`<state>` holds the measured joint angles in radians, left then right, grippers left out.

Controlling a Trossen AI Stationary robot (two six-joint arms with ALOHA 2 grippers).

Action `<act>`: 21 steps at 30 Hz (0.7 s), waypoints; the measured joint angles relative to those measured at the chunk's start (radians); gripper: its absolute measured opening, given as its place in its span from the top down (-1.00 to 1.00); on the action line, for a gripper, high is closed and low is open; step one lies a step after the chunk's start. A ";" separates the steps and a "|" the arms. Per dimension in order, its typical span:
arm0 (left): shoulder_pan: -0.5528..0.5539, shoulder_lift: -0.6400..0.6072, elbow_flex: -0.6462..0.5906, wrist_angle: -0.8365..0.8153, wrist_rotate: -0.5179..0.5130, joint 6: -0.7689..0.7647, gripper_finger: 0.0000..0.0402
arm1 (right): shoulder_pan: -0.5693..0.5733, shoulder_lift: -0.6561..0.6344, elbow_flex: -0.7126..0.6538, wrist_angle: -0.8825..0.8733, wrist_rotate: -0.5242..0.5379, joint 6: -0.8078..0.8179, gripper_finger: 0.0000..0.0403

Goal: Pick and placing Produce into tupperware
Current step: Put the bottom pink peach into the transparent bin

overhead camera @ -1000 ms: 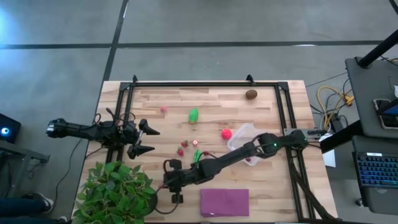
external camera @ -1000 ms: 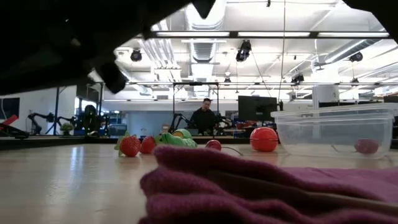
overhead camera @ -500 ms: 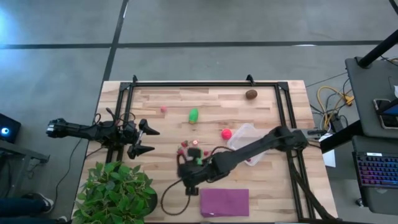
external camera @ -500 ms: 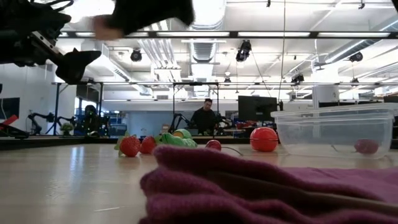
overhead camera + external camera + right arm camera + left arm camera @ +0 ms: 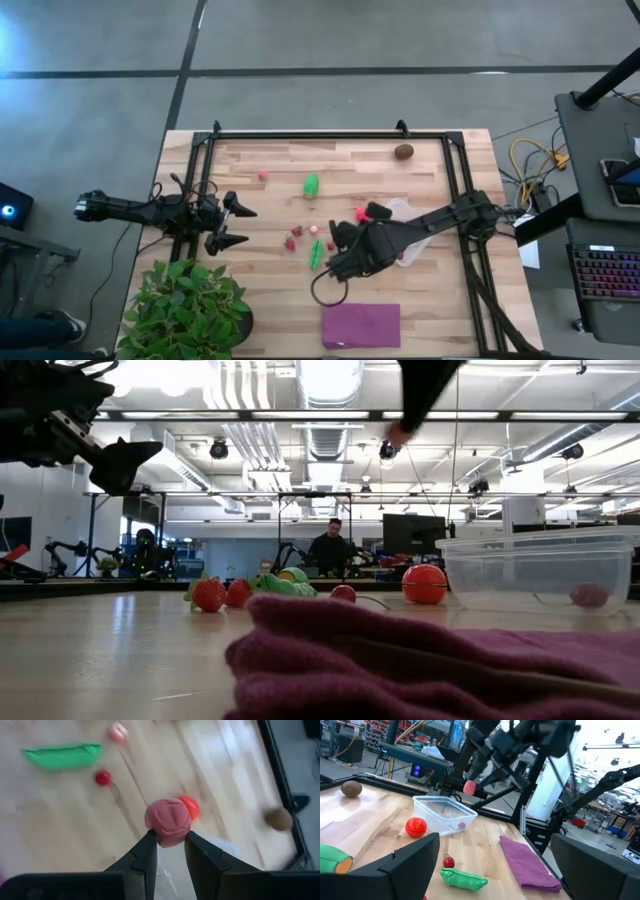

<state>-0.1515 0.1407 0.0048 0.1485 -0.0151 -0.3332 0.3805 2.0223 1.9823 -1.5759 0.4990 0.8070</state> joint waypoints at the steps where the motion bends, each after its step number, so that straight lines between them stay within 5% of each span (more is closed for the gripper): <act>1: 0.000 0.000 0.000 0.000 0.000 0.000 -0.83 | 0.000 -0.011 -0.027 0.011 -0.006 0.004 0.57; 11: 0.000 0.008 0.000 0.000 0.000 0.000 -0.83 | -0.035 -0.253 -0.482 0.025 -0.109 0.223 0.57; 17: 0.000 0.009 0.000 -0.001 0.000 0.000 -0.83 | -0.114 -0.487 -0.780 0.334 -0.282 0.325 0.55; 21: 0.000 0.009 0.000 0.000 0.000 0.000 -0.83 | -0.148 -0.576 -0.934 0.473 -0.320 0.415 0.37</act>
<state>-0.1516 0.1500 0.0048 0.1481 -0.0151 -0.3332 0.2321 1.4459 1.0484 -1.1030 0.1795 1.2221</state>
